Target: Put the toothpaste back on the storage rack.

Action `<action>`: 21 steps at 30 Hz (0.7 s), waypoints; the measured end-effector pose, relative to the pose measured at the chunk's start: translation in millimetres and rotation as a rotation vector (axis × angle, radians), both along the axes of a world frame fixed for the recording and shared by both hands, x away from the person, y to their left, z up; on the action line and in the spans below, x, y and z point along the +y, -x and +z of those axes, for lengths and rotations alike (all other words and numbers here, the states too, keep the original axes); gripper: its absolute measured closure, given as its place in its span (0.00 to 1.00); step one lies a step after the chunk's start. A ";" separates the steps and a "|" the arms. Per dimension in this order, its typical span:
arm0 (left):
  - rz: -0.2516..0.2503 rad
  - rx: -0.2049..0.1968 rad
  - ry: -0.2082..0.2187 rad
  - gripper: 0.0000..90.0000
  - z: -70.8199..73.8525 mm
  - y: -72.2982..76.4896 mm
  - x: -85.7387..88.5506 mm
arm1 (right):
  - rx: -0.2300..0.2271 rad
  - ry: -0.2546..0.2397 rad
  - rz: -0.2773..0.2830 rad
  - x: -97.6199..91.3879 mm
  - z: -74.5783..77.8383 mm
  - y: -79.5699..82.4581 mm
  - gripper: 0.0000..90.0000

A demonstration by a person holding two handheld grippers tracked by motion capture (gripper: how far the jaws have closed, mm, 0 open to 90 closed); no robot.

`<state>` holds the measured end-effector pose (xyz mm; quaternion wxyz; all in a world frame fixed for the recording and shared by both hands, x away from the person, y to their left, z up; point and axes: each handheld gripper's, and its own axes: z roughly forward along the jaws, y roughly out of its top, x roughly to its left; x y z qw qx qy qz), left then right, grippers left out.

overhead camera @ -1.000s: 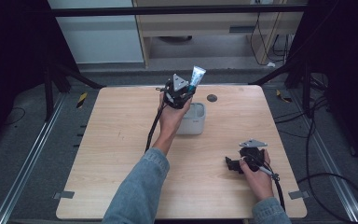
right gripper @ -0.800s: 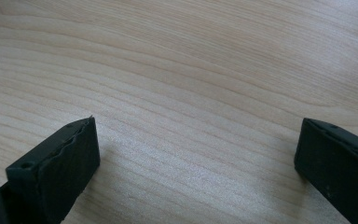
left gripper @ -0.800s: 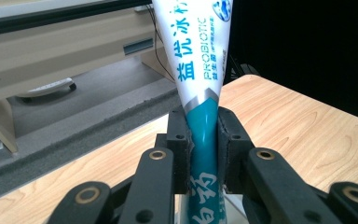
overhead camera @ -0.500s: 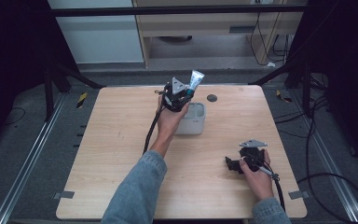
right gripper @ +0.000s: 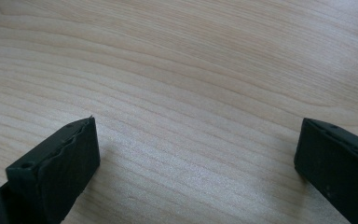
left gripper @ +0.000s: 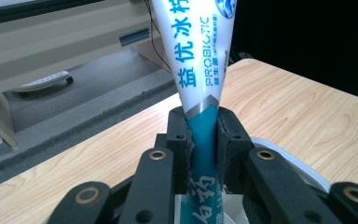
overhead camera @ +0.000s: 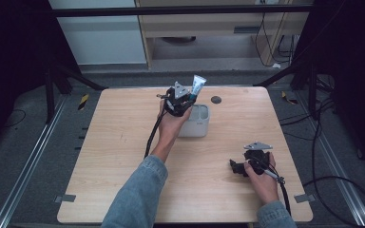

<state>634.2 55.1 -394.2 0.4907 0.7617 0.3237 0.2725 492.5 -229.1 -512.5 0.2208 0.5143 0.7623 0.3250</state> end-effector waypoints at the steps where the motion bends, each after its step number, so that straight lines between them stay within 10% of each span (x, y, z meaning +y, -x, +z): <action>1: -0.002 0.003 -0.009 0.86 -0.1 1.2 -0.8 | 0.000 0.000 0.000 0.0 0.0 0.0 0.00; 21: -0.035 0.014 -0.082 0.86 -0.6 16.6 -0.5 | 0.000 0.000 0.000 0.0 0.0 0.0 0.00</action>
